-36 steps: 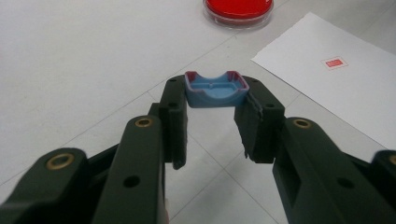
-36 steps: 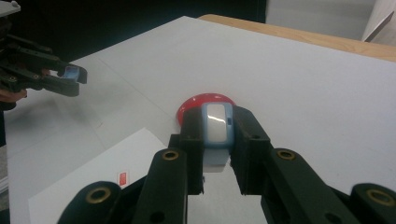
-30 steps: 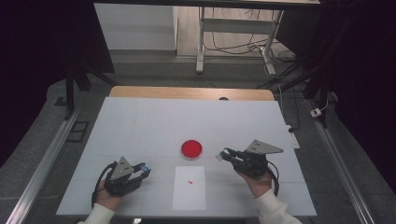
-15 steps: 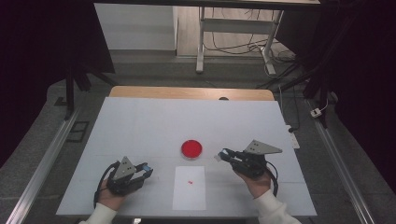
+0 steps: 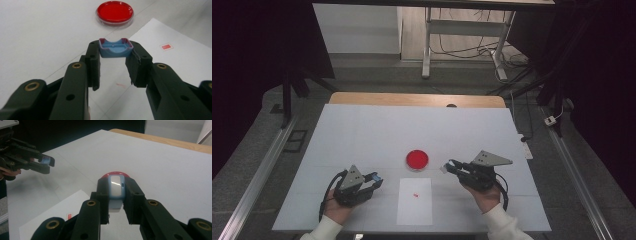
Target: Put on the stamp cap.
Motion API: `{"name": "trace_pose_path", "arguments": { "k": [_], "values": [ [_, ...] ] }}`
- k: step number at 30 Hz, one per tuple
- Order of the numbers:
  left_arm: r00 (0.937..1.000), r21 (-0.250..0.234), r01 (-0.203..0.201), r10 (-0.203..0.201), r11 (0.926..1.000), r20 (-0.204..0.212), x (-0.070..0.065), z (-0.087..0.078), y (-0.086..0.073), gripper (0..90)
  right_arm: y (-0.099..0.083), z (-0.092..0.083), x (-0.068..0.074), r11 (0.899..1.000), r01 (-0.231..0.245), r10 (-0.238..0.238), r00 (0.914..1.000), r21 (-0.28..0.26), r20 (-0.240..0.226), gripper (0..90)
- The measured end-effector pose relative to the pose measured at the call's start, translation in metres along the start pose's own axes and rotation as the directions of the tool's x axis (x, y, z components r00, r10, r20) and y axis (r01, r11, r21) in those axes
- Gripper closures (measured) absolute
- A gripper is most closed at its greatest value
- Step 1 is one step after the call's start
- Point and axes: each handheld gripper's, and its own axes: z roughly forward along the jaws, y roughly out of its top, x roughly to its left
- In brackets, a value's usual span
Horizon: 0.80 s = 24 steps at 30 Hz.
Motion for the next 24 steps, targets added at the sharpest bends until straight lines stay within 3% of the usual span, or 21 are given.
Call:
{"name": "trace_pose_path", "arguments": {
  "k": [24],
  "values": [
    [0.9978,0.013,-0.052,0.051,0.9986,0.043,-0.017,0.026,0.02,64.3,0.0,0.001,0.003,1.0,0.004,-0.004,1.0,0.003,-0.006,75.1]
  ]
}}
